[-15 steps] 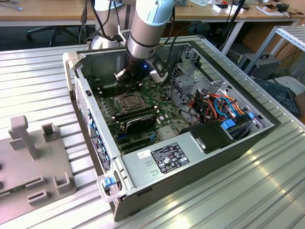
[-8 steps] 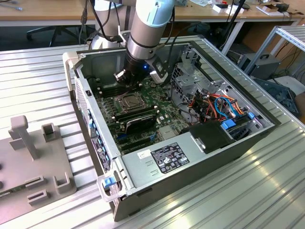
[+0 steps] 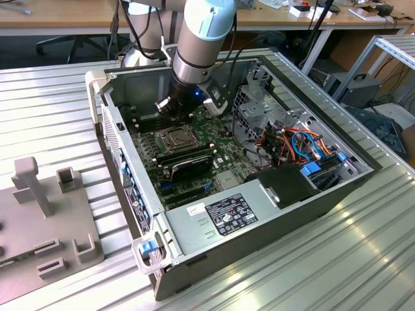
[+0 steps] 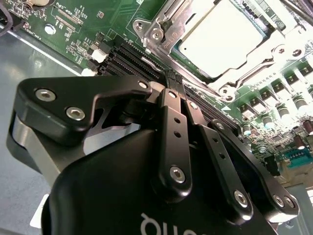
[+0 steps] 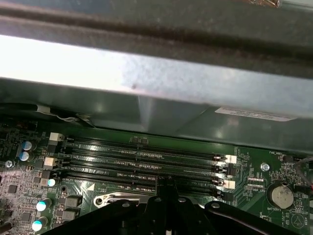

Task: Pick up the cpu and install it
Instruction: 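Install the first cpu locking lever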

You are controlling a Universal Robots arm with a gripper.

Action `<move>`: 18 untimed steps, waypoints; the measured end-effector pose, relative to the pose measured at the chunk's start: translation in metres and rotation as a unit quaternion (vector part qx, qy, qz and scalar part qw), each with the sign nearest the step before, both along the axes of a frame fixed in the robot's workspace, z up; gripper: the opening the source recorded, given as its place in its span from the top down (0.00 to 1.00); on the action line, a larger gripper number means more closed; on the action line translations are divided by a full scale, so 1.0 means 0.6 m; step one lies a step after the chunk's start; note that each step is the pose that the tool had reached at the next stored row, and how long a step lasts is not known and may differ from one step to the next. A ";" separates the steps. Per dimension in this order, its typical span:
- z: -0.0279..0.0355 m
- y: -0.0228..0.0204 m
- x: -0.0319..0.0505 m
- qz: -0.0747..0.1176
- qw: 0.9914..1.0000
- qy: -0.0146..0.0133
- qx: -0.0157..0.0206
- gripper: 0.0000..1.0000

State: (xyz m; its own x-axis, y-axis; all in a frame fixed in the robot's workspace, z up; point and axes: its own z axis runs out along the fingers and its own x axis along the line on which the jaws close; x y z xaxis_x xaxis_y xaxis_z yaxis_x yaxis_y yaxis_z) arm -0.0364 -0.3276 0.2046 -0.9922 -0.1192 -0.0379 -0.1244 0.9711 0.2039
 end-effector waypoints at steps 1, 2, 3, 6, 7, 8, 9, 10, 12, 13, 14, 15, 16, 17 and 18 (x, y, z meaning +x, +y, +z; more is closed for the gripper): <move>-0.001 0.0000 0.000 0.000 1.000 0.000 -0.001 0.89; -0.001 0.0000 0.000 0.000 1.000 0.000 -0.001 0.89; -0.002 -0.0001 0.000 0.000 1.000 0.000 -0.001 0.89; -0.003 -0.0001 0.000 0.000 1.000 0.000 -0.003 0.89; -0.003 0.0000 0.000 0.000 1.000 0.000 -0.003 0.89; -0.004 0.0000 0.000 0.000 1.000 0.000 -0.004 0.89; -0.004 0.0000 0.000 0.000 1.000 0.000 -0.005 0.89; -0.004 0.0000 0.000 0.000 1.000 0.000 -0.008 0.89; -0.004 0.0000 0.000 0.000 1.000 0.000 -0.013 0.89; -0.004 0.0000 0.000 0.000 1.000 0.000 -0.014 0.89; -0.004 -0.0002 0.000 0.000 1.000 0.000 -0.015 0.89; -0.004 -0.0002 0.000 0.000 1.000 0.000 -0.015 0.89; -0.004 -0.0002 0.000 0.000 1.000 0.000 -0.015 0.89; -0.004 -0.0001 0.000 0.000 1.000 0.000 -0.015 0.89; -0.005 0.0000 0.000 0.000 1.000 0.000 -0.015 0.89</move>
State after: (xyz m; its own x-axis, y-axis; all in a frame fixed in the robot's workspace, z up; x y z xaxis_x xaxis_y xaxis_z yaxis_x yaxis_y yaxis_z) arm -0.0364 -0.3276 0.2017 -0.9922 -0.1203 -0.0341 -0.1244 0.9769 0.1739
